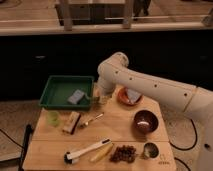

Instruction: Place pepper in plastic cup

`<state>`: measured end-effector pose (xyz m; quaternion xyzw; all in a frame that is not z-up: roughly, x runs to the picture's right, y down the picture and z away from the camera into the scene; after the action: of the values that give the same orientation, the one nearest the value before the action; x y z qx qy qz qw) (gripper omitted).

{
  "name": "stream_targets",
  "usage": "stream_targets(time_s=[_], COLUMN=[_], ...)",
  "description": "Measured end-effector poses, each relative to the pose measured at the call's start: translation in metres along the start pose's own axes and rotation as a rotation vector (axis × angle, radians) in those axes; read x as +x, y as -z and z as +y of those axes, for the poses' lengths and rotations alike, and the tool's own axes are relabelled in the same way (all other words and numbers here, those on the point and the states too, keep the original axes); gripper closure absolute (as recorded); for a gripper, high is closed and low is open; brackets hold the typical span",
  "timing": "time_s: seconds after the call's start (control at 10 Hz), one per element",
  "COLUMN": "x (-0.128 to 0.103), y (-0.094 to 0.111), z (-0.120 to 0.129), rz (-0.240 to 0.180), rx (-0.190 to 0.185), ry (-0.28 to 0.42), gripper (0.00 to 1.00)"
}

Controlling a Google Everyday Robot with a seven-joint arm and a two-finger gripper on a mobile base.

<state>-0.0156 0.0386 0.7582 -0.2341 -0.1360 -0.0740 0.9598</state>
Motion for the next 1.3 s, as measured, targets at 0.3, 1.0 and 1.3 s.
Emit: stream_targets(time_s=[0.3,1.0,1.3], x=[0.002,-0.003,0.008], y=[-0.004,-0.011,-0.017], z=[-0.009,-0.026,-0.038], rz=[-0.011,-0.030,-0.034], rx=[0.013,0.030,0.042], ry=[0.024,0.081,0.093], gripper=[0.99,0.99,0.99])
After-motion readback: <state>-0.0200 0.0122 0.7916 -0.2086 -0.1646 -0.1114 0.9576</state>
